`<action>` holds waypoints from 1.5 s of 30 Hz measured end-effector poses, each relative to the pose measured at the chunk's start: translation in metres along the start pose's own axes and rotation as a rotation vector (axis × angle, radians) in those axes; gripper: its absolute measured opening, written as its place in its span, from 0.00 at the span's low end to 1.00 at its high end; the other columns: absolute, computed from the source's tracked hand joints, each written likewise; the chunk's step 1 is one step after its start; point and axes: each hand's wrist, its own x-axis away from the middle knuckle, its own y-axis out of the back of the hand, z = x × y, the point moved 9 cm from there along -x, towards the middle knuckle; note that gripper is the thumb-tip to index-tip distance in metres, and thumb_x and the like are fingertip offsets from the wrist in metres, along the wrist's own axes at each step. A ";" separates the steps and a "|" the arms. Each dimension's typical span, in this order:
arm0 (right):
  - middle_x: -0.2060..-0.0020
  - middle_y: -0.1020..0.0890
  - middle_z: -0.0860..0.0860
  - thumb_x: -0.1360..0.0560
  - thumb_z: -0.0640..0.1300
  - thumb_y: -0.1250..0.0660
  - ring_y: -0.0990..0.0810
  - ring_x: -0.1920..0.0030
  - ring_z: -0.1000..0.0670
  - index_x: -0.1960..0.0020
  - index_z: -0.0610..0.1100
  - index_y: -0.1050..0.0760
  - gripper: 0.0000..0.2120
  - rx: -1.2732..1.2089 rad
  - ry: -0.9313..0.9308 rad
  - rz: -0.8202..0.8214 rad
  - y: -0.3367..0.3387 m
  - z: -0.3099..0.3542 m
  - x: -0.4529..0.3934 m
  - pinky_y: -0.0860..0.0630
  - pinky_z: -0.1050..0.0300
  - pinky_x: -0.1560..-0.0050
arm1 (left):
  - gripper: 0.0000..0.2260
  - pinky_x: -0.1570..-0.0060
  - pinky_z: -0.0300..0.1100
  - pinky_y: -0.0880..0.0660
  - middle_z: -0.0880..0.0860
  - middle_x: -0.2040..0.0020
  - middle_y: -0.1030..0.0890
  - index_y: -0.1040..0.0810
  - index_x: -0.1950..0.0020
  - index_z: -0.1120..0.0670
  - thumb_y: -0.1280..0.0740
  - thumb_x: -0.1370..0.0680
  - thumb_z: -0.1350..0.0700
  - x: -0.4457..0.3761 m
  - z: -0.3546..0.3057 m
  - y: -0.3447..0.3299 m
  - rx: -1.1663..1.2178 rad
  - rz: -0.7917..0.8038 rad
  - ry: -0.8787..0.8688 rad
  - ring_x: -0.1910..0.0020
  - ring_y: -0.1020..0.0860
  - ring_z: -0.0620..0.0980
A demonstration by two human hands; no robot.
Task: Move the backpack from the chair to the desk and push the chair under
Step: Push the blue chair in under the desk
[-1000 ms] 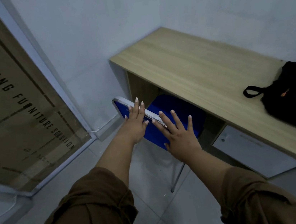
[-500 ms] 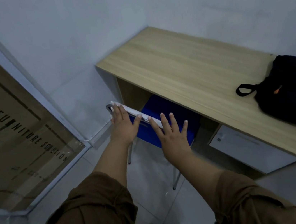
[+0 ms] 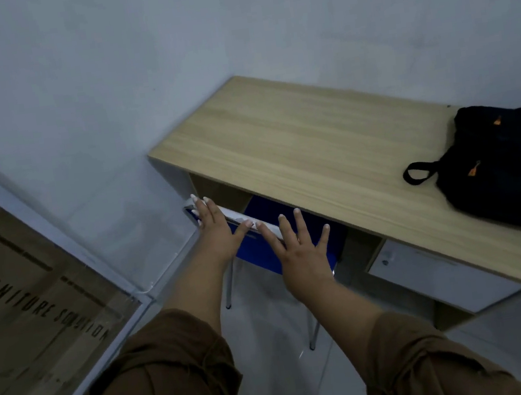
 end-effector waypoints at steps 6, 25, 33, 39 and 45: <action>0.20 0.60 0.46 0.23 0.41 0.39 0.69 0.23 0.38 0.32 0.59 0.80 0.48 -0.008 -0.040 -0.001 0.006 -0.022 -0.025 0.56 0.20 0.32 | 0.48 0.23 0.52 0.53 0.56 0.23 0.72 0.67 0.23 0.61 0.37 0.24 0.39 -0.028 -0.024 -0.003 -0.037 0.014 -0.012 0.21 0.63 0.59; 0.21 0.57 0.49 0.23 0.37 0.40 0.67 0.22 0.40 0.29 0.62 0.76 0.48 -0.065 -0.087 -0.023 0.005 -0.061 -0.068 0.55 0.20 0.32 | 0.49 0.22 0.53 0.52 0.57 0.23 0.73 0.66 0.23 0.61 0.37 0.25 0.38 -0.076 -0.053 -0.015 -0.078 0.042 -0.039 0.22 0.64 0.60; 0.21 0.59 0.49 0.24 0.37 0.39 0.63 0.22 0.40 0.25 0.62 0.70 0.47 -0.158 -0.069 0.158 0.004 -0.061 -0.064 0.55 0.24 0.29 | 0.50 0.24 0.55 0.55 0.59 0.23 0.70 0.66 0.23 0.62 0.38 0.25 0.36 -0.069 -0.060 -0.008 -0.260 0.168 0.042 0.22 0.64 0.63; 0.20 0.55 0.46 0.23 0.45 0.36 0.55 0.21 0.41 0.22 0.57 0.65 0.43 -0.364 -0.159 0.209 0.010 -0.079 -0.042 0.54 0.29 0.27 | 0.40 0.25 0.61 0.55 0.59 0.21 0.64 0.57 0.20 0.57 0.42 0.22 0.37 -0.048 -0.085 -0.026 -0.486 0.284 -0.081 0.23 0.62 0.68; 0.25 0.38 0.41 0.22 0.48 0.38 0.36 0.28 0.38 0.21 0.52 0.53 0.35 -0.443 -0.319 0.114 0.020 -0.135 0.001 0.42 0.34 0.28 | 0.22 0.30 0.54 0.38 0.61 0.23 0.40 0.32 0.29 0.60 0.41 0.19 0.49 -0.016 -0.119 -0.037 -0.355 0.271 -0.205 0.23 0.42 0.62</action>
